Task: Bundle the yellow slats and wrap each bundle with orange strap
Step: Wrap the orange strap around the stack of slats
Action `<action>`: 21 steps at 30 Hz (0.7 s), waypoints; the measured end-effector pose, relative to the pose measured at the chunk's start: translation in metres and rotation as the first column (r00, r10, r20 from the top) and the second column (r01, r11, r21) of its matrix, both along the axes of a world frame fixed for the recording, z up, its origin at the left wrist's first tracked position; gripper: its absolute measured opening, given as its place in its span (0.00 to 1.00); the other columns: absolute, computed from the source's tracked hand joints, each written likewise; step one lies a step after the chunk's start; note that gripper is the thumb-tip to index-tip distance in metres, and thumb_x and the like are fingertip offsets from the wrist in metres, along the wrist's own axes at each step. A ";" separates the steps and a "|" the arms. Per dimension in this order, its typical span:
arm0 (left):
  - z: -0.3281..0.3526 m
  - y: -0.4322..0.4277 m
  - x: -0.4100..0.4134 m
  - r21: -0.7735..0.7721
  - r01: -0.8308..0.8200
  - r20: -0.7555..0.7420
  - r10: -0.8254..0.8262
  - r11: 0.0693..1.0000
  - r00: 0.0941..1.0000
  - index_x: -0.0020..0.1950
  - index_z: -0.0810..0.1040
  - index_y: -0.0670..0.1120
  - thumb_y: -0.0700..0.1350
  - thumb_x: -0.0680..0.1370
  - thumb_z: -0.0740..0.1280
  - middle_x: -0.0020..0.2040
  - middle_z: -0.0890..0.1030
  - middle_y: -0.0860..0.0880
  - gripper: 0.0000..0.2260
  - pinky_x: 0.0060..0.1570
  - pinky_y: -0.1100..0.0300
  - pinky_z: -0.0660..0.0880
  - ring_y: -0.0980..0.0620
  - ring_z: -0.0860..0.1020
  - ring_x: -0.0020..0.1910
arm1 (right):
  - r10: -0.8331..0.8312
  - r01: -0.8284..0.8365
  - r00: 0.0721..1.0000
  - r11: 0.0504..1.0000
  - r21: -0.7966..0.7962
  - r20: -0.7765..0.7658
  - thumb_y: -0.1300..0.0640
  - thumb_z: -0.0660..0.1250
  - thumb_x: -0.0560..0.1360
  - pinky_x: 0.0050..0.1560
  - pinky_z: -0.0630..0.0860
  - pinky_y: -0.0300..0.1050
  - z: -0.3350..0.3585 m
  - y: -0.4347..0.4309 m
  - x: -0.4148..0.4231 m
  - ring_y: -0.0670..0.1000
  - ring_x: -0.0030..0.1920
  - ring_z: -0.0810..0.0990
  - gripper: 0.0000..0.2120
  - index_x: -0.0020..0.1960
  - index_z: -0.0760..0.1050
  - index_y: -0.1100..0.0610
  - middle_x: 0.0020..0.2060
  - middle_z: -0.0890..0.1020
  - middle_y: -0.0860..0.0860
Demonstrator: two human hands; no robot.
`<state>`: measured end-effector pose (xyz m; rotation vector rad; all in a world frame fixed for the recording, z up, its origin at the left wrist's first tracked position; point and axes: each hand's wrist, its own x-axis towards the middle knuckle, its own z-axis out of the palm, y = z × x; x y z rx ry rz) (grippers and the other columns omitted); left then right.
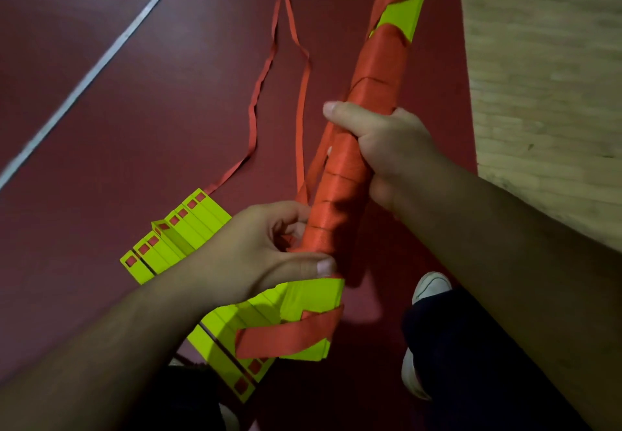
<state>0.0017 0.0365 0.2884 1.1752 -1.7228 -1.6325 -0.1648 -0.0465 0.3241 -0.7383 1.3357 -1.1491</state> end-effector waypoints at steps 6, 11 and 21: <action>0.009 -0.010 0.008 0.109 0.169 -0.024 -0.167 0.980 0.986 0.52 0.79 0.45 0.51 0.67 0.74 0.35 0.78 0.58 0.17 0.23 0.67 0.65 0.61 0.67 0.27 | 0.113 -0.135 0.952 0.989 0.057 0.284 0.62 0.63 0.73 0.30 0.74 0.41 0.011 -0.001 -0.006 0.51 0.25 0.74 0.07 0.37 0.71 0.58 0.28 0.73 0.54; 0.012 -0.008 0.008 0.136 0.248 -0.140 -0.229 0.959 0.963 0.48 0.80 0.50 0.66 0.64 0.77 0.33 0.77 0.59 0.24 0.24 0.69 0.66 0.62 0.68 0.27 | 0.242 -0.260 0.850 0.965 -0.028 0.468 0.57 0.57 0.75 0.36 0.72 0.43 0.016 0.004 -0.009 0.51 0.30 0.73 0.04 0.47 0.69 0.56 0.32 0.72 0.53; 0.003 0.004 -0.006 -0.057 -0.063 0.127 0.070 0.996 0.989 0.49 0.77 0.45 0.59 0.60 0.79 0.42 0.79 0.38 0.27 0.39 0.45 0.75 0.53 0.76 0.38 | 0.193 -0.188 0.973 0.981 -0.050 0.127 0.58 0.73 0.74 0.38 0.79 0.51 0.005 0.005 0.003 0.53 0.33 0.80 0.06 0.42 0.77 0.59 0.36 0.79 0.55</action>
